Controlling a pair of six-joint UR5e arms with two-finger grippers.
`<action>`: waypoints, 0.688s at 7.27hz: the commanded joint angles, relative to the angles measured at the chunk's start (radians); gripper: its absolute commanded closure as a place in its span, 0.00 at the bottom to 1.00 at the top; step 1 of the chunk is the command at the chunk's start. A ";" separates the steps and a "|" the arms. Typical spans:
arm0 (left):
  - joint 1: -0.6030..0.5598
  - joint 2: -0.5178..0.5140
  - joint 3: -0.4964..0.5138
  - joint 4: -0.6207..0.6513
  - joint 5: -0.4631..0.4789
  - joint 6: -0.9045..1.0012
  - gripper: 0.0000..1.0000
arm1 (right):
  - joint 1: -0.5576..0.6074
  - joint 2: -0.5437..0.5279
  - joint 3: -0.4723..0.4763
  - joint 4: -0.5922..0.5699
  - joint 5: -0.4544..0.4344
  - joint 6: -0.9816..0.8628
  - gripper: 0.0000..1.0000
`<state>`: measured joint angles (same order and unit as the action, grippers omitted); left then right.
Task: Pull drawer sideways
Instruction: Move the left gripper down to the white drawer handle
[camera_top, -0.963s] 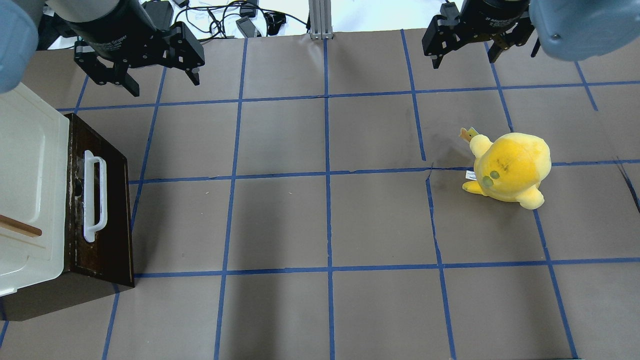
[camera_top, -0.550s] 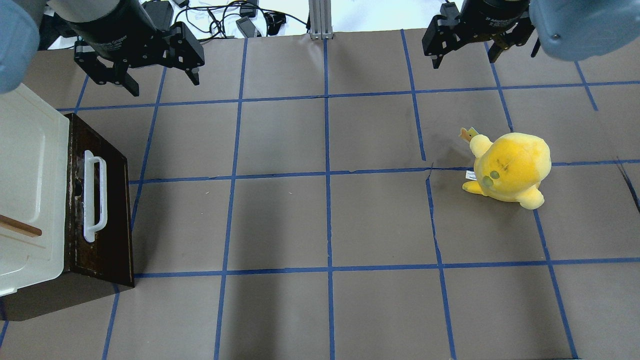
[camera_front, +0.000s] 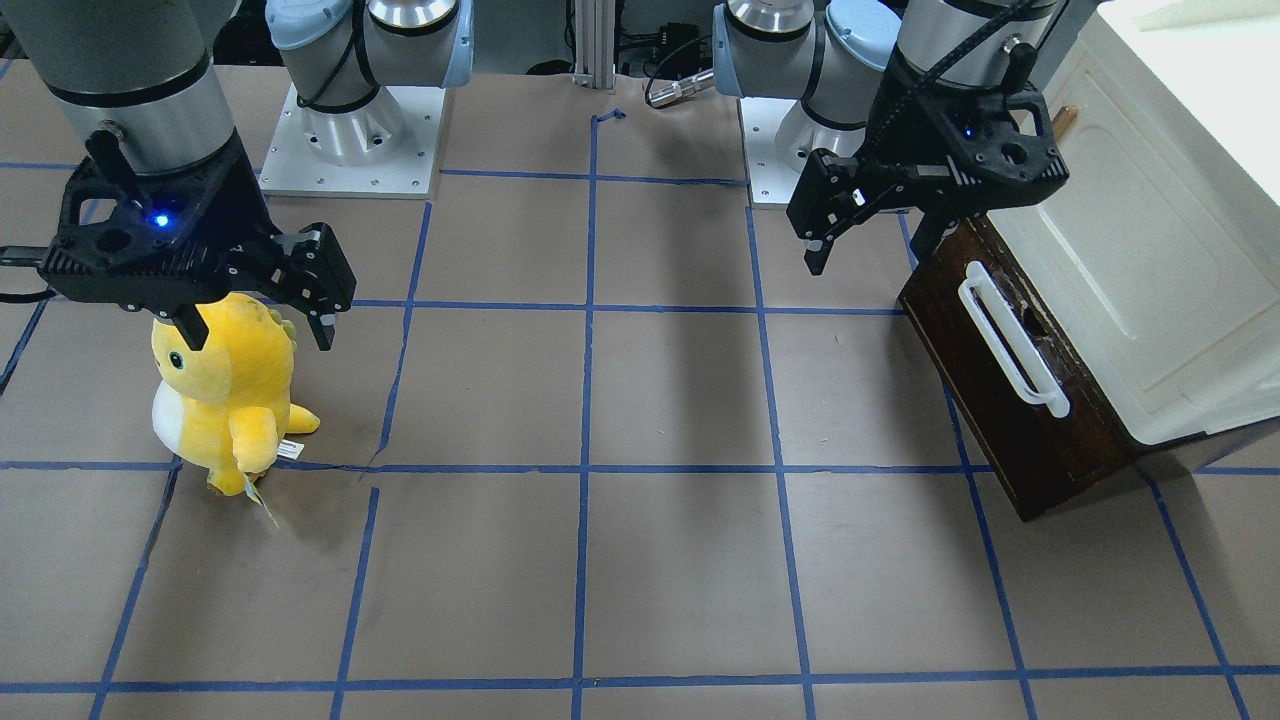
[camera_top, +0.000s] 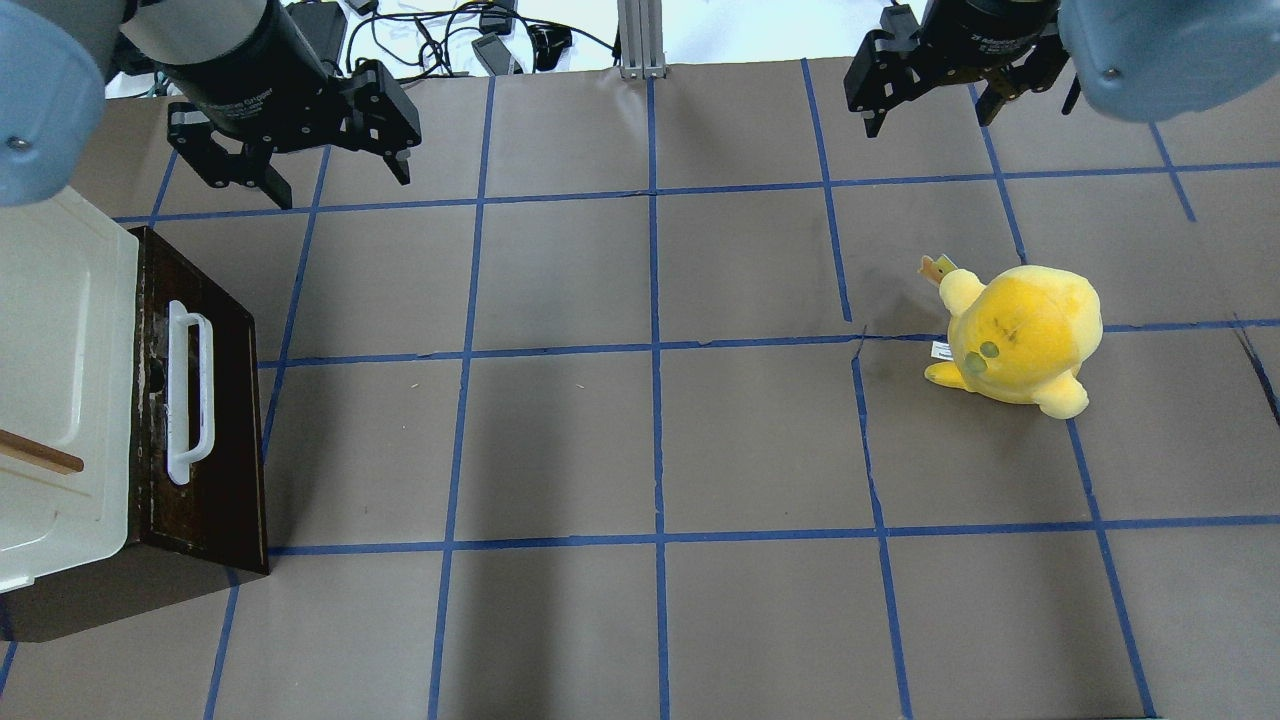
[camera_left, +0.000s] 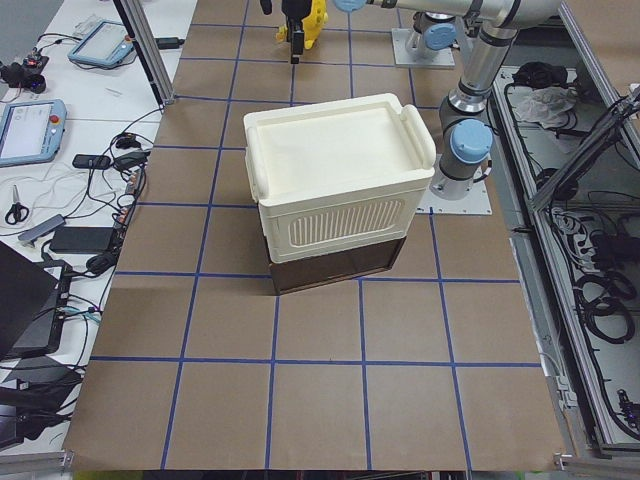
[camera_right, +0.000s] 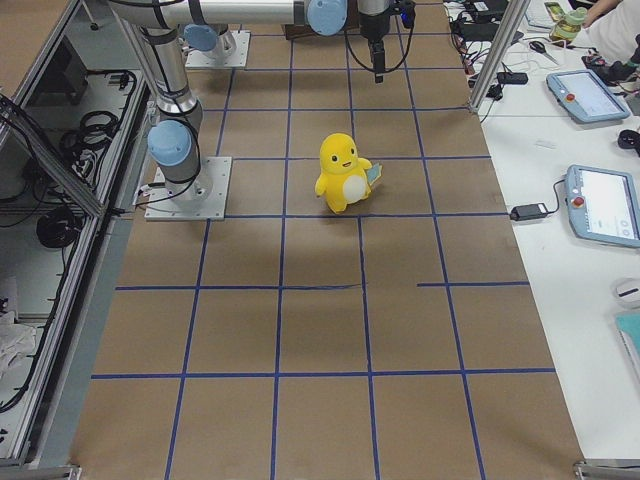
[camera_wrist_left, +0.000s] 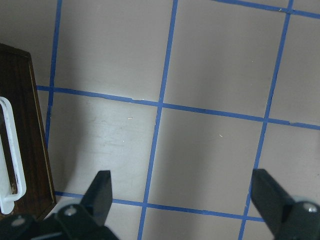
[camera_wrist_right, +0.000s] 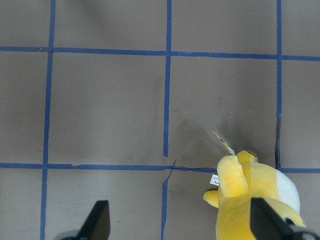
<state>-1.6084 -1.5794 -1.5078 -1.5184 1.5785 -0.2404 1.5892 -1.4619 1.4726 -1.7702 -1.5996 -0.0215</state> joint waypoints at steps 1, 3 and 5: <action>-0.005 0.002 -0.098 0.047 0.009 -0.078 0.00 | 0.000 0.000 0.000 0.000 0.000 0.000 0.00; -0.002 -0.031 -0.152 0.049 0.139 -0.088 0.00 | 0.000 0.000 0.000 0.000 0.001 0.000 0.00; -0.004 -0.089 -0.207 0.047 0.242 -0.097 0.00 | 0.000 0.000 0.000 0.000 0.000 0.000 0.00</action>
<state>-1.6118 -1.6352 -1.6823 -1.4705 1.7480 -0.3303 1.5892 -1.4619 1.4727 -1.7702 -1.5995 -0.0215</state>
